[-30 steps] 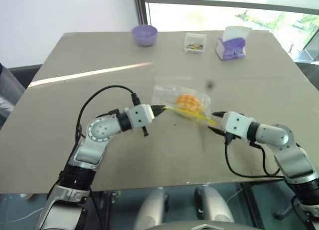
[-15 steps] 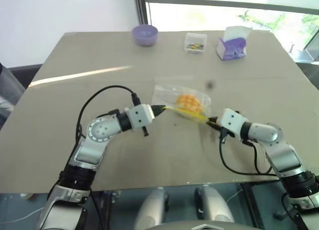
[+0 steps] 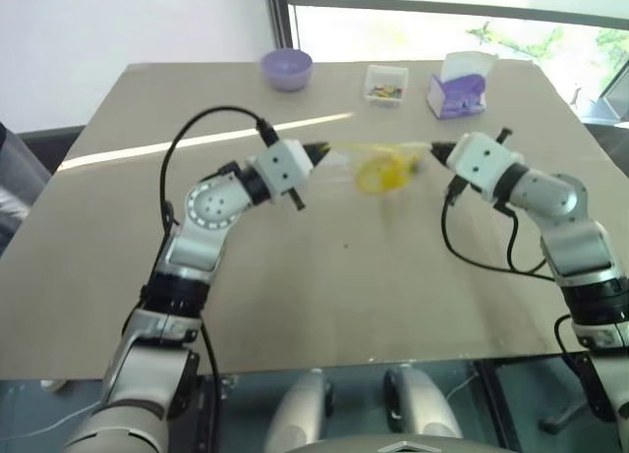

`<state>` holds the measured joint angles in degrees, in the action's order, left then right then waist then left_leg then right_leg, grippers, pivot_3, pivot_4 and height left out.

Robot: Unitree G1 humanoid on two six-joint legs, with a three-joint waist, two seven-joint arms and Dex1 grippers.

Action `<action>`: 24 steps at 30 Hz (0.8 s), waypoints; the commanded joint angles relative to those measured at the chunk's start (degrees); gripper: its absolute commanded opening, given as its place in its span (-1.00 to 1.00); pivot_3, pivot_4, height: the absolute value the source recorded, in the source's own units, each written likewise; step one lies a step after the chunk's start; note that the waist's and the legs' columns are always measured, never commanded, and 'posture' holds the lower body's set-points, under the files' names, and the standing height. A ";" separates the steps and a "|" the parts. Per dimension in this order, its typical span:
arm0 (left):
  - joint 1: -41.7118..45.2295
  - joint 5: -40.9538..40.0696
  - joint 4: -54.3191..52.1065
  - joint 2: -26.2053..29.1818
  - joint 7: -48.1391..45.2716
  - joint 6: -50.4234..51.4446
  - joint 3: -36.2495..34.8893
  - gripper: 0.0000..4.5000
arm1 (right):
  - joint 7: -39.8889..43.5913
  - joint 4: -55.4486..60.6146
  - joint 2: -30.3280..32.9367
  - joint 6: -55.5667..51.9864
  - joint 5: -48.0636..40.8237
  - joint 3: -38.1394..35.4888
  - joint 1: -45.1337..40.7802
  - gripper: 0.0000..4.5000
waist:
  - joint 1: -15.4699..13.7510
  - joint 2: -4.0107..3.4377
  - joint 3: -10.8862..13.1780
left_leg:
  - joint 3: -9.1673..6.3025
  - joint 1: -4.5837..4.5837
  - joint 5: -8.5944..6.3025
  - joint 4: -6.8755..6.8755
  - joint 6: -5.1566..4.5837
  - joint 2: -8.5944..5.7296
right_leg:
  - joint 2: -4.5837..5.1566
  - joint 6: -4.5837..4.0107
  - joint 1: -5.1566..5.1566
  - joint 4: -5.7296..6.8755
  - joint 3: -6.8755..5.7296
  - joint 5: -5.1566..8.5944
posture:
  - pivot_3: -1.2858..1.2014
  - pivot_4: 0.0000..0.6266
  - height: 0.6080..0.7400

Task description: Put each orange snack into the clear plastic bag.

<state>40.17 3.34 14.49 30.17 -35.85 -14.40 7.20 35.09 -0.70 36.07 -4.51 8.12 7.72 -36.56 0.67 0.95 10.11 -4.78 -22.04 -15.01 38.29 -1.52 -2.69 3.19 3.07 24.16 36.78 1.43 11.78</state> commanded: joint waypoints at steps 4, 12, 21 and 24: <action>9.13 4.37 12.65 0.10 9.98 -6.57 -3.18 -1.00 | -11.12 -3.34 2.01 4.06 5.24 -5.64 -2.63 -0.99 | 0.12 0.01 -0.02 | 0.04 -0.69 0.12 0.06 0.20 -0.10 | 0.09 0.01 0.70 0.07 0.07 -0.01 | 0.03 -0.52 1.00; -10.89 0.32 -4.83 2.04 0.22 -8.95 0.06 -1.00 | -4.91 16.93 1.84 -3.24 -0.68 -6.60 19.91 -0.99 | 0.13 -0.01 -0.03 | 0.25 -1.05 0.08 -0.15 0.13 -0.08 | 0.17 0.02 1.13 0.00 0.30 0.01 | 0.03 -0.52 1.00; -22.32 -6.53 -14.15 4.42 -8.48 0.90 1.27 -0.70 | 0.74 22.50 0.82 -5.10 -5.48 -3.43 31.57 -0.75 | 0.17 -0.06 0.02 | 0.28 0.31 -0.08 0.06 -0.18 0.08 | 0.01 0.05 -0.23 0.08 0.25 0.05 | 0.03 -0.52 1.00; -24.23 -10.23 -17.15 6.04 -11.81 4.98 0.30 -0.24 | 2.32 22.91 1.73 -5.80 -7.06 -4.62 32.99 -0.25 | 0.17 -0.05 0.01 | 0.24 0.44 -0.08 0.11 -0.18 0.19 | -0.09 0.22 -0.39 0.06 0.20 0.16 | 0.03 -0.52 1.00</action>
<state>16.18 -4.06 0.92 35.26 -46.06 -11.21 9.31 36.57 20.48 37.05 -10.03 2.37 5.40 -3.90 0.84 0.90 10.12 -4.60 -21.61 -15.09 38.41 -1.70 -2.47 3.07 3.23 23.77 36.85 1.58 11.89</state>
